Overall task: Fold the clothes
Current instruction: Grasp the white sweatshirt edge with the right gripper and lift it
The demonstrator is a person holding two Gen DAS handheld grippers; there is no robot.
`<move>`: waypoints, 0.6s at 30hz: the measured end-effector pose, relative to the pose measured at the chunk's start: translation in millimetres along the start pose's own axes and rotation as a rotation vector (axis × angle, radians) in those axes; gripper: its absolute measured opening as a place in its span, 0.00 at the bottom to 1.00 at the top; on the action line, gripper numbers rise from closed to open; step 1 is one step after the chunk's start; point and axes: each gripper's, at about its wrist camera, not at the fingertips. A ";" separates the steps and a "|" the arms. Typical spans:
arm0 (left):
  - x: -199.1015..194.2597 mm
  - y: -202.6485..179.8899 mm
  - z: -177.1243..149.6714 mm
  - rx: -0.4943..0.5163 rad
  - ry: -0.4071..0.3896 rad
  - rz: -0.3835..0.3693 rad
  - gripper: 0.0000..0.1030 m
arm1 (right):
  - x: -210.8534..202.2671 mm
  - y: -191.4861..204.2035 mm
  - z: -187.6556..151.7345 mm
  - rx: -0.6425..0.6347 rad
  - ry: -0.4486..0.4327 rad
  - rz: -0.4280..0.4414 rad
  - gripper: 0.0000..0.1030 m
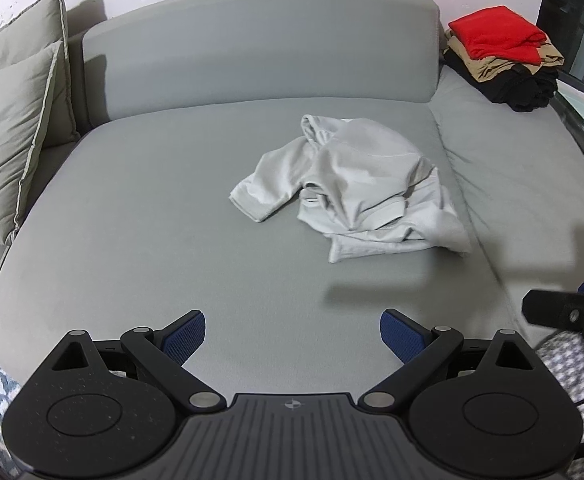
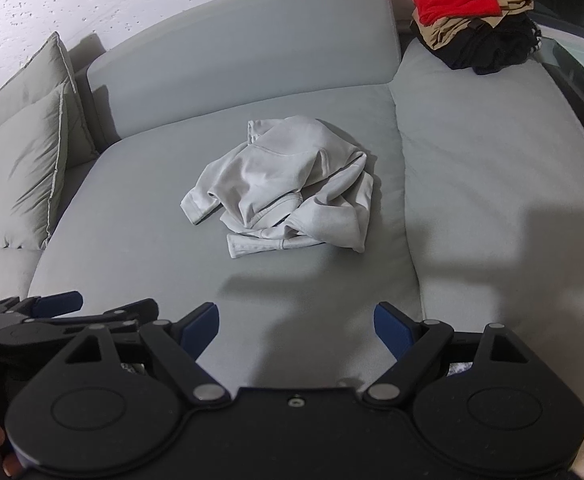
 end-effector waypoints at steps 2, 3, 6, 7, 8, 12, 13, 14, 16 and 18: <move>6.2 8.2 -2.3 -0.012 -0.002 -0.005 0.90 | 7.7 0.5 -0.4 -0.003 -0.001 0.013 0.82; 9.8 12.8 -3.0 -0.021 -0.001 -0.011 0.89 | 12.8 1.7 0.3 -0.006 -0.002 0.022 0.82; 24.2 29.1 0.1 -0.067 0.011 -0.019 0.83 | 29.6 6.2 5.2 -0.009 -0.021 0.048 0.82; 29.4 34.0 1.5 -0.082 0.015 -0.018 0.80 | 36.0 8.0 8.4 -0.011 -0.032 0.050 0.82; 34.7 37.3 3.1 -0.089 0.017 -0.021 0.79 | 42.3 9.7 11.7 -0.012 -0.043 0.052 0.82; 54.6 49.1 9.4 -0.113 0.017 -0.018 0.78 | 68.3 20.5 24.8 -0.032 -0.069 0.067 0.82; 58.9 51.2 10.7 -0.116 0.015 -0.009 0.80 | 75.0 25.4 27.8 -0.046 -0.070 0.069 0.82; 62.9 53.1 11.8 -0.116 0.003 0.007 0.85 | 81.8 30.5 30.5 -0.065 -0.071 0.071 0.82; 71.2 57.1 13.6 -0.124 -0.009 0.050 0.89 | 94.8 40.3 35.3 -0.106 -0.075 0.071 0.82; 80.8 62.9 16.1 -0.146 0.000 0.046 0.89 | 108.2 47.9 40.6 -0.141 -0.084 0.071 0.82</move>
Point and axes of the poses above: each gripper's, at about its wrist camera, not at the fingertips, and x roughly the way its jaws point, y to its left, z to its top, and after that the axes turned 9 degrees about -y, right-handed
